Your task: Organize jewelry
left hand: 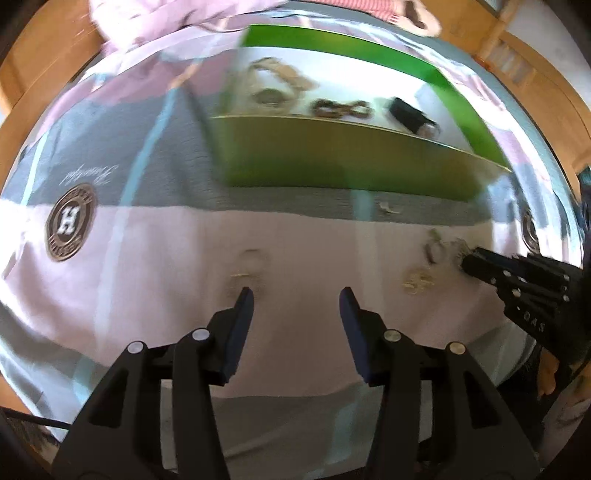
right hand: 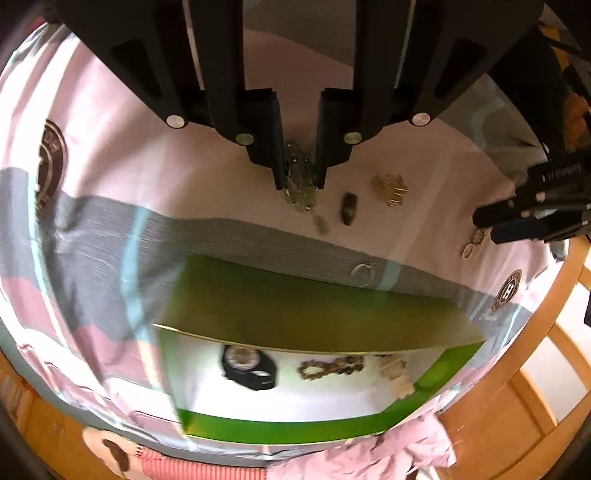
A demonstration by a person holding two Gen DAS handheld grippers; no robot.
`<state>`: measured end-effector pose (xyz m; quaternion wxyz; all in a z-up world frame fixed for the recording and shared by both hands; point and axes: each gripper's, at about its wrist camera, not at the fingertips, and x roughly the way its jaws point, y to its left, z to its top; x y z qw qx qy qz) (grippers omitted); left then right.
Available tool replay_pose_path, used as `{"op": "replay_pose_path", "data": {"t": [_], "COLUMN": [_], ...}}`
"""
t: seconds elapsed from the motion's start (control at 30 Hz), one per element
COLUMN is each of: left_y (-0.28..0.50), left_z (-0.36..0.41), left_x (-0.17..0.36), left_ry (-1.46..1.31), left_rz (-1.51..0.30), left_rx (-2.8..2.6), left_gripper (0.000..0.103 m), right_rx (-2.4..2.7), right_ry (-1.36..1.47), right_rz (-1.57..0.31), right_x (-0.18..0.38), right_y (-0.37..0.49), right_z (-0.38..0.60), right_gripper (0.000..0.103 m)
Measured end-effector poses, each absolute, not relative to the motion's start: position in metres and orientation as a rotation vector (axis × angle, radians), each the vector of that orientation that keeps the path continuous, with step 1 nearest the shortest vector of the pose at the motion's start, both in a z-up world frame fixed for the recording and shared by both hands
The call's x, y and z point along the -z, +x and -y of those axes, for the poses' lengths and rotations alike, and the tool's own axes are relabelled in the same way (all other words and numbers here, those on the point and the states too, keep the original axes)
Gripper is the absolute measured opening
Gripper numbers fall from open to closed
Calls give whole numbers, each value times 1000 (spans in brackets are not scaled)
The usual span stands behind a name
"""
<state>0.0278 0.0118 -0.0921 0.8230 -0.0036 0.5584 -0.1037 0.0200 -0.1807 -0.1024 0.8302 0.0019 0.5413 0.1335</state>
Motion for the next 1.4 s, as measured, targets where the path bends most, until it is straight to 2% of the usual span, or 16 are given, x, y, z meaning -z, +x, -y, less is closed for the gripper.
{"op": "replay_pose_path", "data": {"t": [0.13, 0.23, 0.53, 0.57, 0.63, 0.67, 0.7, 1.07, 1.4], "left_y": [26, 27, 37, 39, 40, 41, 42, 29, 18], "left_z": [20, 46, 87, 87, 82, 80, 77, 50, 38], "left_x": [93, 92, 106, 109, 113, 114, 117, 110, 80], "left_ry": [40, 78, 173, 176, 164, 154, 147, 120, 121], "left_rz": [-1186, -1171, -1172, -1175, -1184, -1191, -1202, -1193, -1126], "left_rx": [278, 318, 304, 292, 270, 264, 248, 193, 157], "left_gripper": [52, 58, 58, 55, 39, 26, 21, 20, 20], "right_rx": [-261, -246, -261, -259, -255, -254, -253, -235, -232], "right_ry": [24, 25, 26, 28, 32, 35, 36, 31, 30], "right_rz": [-1141, -1158, -1173, -1174, -1178, -1178, -1178, -1163, -1081], "right_x": [98, 103, 111, 112, 113, 113, 113, 105, 69], "right_y": [19, 20, 16, 16, 16, 16, 15, 14, 10], "right_z": [192, 192, 193, 194, 196, 196, 195, 191, 187], "right_gripper": [16, 16, 16, 16, 16, 16, 16, 16, 16]}}
